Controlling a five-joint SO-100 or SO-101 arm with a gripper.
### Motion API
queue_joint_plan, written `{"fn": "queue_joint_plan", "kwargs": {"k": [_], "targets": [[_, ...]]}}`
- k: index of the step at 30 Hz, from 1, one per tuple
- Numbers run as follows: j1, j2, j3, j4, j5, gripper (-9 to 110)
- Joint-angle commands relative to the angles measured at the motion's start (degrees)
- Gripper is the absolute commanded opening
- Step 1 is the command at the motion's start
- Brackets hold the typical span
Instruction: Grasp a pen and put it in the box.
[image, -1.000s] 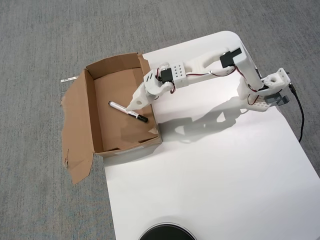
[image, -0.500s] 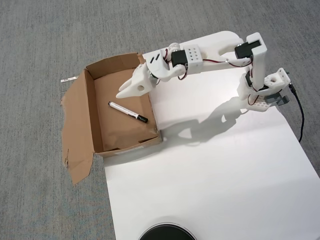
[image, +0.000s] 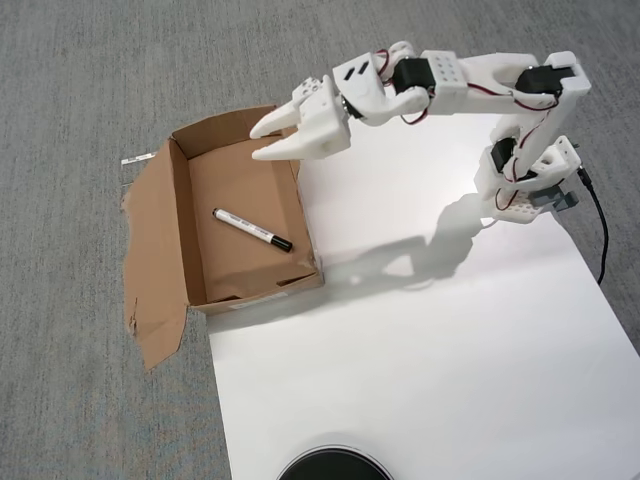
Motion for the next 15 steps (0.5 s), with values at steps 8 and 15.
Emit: {"fn": "queue_joint_plan", "kwargs": {"k": [8,15], "targets": [[0.48,20.48,13.23,-0.18,-10.42,11],[0.31,25.66,15.25,-0.18,-22.02,11]]}}
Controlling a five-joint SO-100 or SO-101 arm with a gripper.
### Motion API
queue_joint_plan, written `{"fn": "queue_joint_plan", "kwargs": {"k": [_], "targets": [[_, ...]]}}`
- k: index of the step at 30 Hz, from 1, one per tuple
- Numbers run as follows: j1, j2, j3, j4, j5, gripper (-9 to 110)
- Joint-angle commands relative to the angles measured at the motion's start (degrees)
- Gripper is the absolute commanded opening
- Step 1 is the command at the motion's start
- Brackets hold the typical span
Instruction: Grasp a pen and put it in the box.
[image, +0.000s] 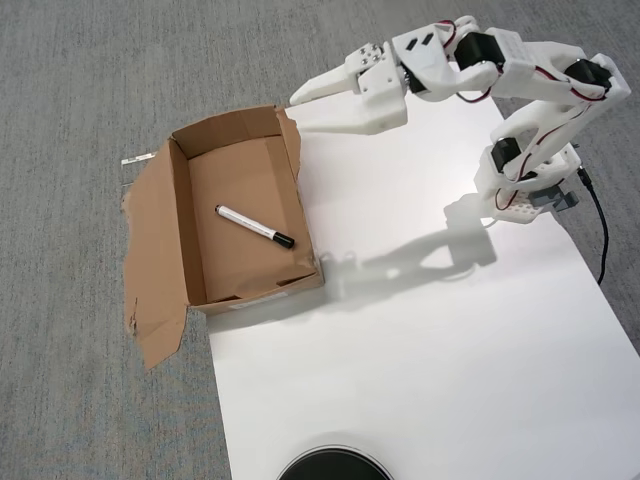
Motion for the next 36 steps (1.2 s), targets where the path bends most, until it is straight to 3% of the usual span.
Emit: {"fn": "queue_joint_plan", "kwargs": {"k": [1,11,32,36], "targets": [[0.31,4.13,0.75,-0.18,-6.46,11],[0.13,14.85,12.52,-0.18,-18.15,11],[-0.22,41.40,43.99,-0.18,-16.83,12],[-0.22,48.43,51.99,-0.18,-9.10,12]]}}
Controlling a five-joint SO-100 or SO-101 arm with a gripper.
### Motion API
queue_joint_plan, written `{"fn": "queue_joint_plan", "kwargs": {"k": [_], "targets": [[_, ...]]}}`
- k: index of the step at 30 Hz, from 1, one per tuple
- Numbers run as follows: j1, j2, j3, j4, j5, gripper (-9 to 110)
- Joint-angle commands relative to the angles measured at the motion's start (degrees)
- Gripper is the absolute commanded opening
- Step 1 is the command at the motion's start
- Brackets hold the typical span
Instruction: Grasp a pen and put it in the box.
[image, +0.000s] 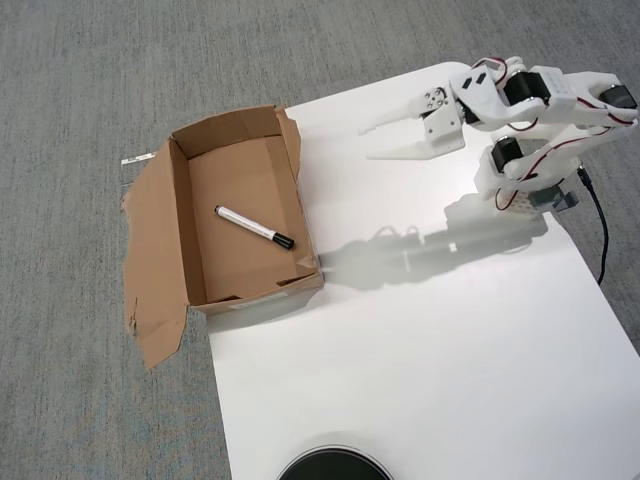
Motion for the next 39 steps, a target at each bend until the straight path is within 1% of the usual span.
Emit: {"fn": "queue_joint_plan", "kwargs": {"k": [1,7,12,17,23,25,31,35,39], "targets": [[-0.31,7.21,7.16,-0.18,8.04,12],[-0.40,20.83,22.37,-0.18,26.32,12],[-0.31,29.36,30.63,-0.18,42.58,12],[0.13,30.41,33.79,-0.09,59.72,11],[0.66,30.32,38.28,0.44,75.81,11],[0.66,30.50,38.45,3.96,81.17,11],[-0.31,30.59,38.54,20.83,95.84,11],[-0.31,30.59,38.54,29.44,100.59,11],[0.22,30.59,38.54,37.35,101.73,11]]}}
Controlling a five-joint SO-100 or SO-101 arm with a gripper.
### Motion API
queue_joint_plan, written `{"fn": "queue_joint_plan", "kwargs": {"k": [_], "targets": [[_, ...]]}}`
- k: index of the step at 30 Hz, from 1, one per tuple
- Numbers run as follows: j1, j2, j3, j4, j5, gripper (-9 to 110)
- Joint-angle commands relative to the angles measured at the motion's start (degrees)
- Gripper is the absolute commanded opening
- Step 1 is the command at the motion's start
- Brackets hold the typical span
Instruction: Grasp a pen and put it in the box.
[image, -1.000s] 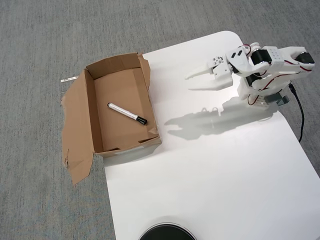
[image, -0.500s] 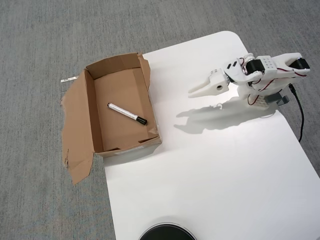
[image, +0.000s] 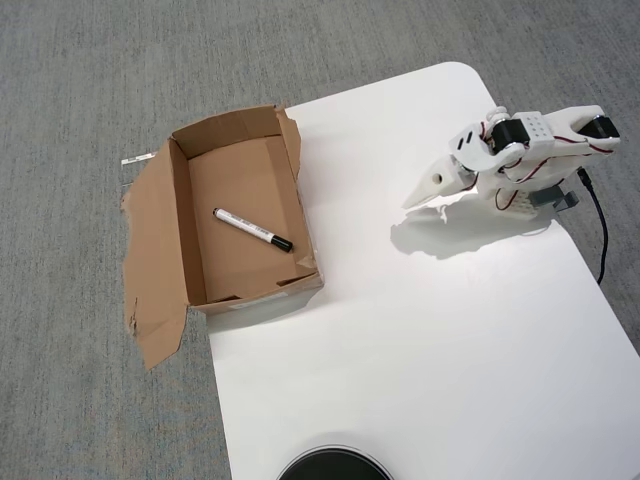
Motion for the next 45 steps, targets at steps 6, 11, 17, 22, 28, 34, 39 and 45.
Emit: {"fn": "queue_joint_plan", "kwargs": {"k": [6,11,17,22,28,34,39,45], "targets": [[-0.22,3.43,1.54,11.69,1.19,11],[0.48,3.43,1.54,11.78,1.54,8],[-0.48,3.52,1.63,12.04,14.90,4],[-0.48,3.52,1.71,12.57,19.47,4],[-0.40,3.43,1.71,12.66,19.64,4],[-0.40,3.43,1.71,12.66,19.12,3],[-0.40,3.43,1.63,12.66,18.85,1],[-0.40,3.43,1.63,12.66,18.85,1]]}}
